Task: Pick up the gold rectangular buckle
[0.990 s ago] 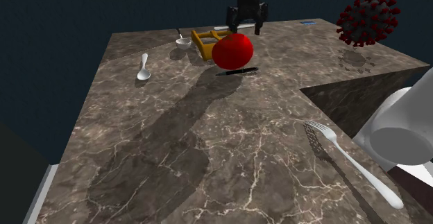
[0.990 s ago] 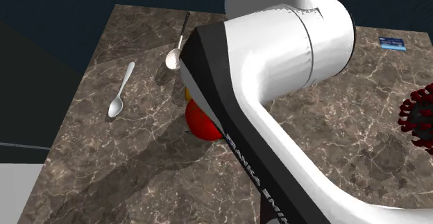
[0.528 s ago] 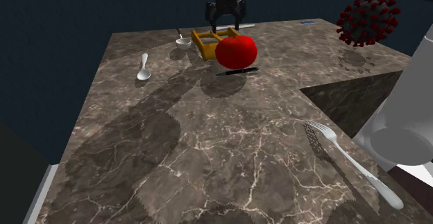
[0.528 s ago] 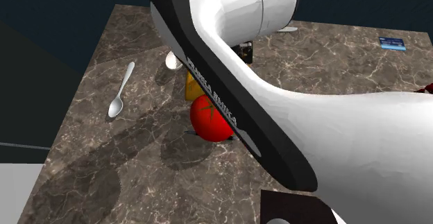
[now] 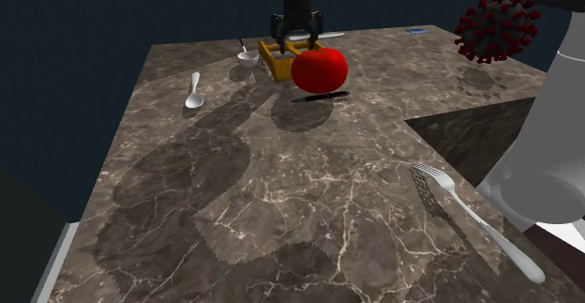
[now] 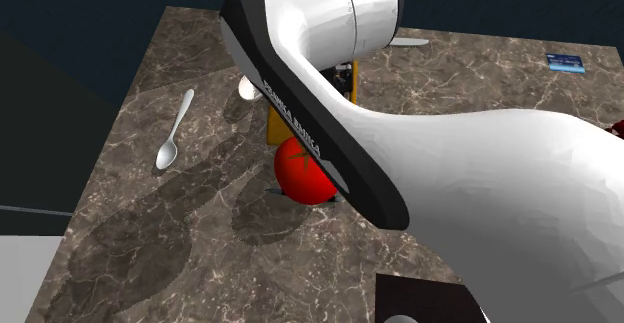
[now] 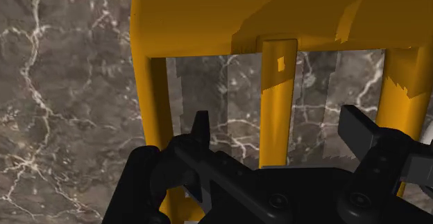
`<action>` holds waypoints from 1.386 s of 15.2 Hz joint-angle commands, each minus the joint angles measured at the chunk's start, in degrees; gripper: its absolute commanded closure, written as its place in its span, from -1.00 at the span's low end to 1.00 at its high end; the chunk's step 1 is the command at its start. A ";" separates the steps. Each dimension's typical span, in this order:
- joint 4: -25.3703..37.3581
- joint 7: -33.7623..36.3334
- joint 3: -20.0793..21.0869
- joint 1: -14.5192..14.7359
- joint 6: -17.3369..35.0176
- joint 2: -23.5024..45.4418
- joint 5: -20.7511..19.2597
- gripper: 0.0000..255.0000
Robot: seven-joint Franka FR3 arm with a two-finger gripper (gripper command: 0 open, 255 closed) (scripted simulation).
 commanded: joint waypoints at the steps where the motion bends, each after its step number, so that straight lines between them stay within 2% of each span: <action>1: -1.07 -0.03 -0.02 -0.02 1.29 0.20 -0.01 -1.00; 2: -1.04 -0.03 -0.02 -0.02 1.28 0.21 -0.01 -1.00; 3: -0.92 -0.05 -0.03 -0.04 1.25 0.31 -0.02 1.00; 12: -1.04 -0.03 -0.02 -0.02 1.28 0.22 -0.01 1.00; 21: 6.86 0.06 0.01 0.05 -5.94 0.90 -0.06 1.00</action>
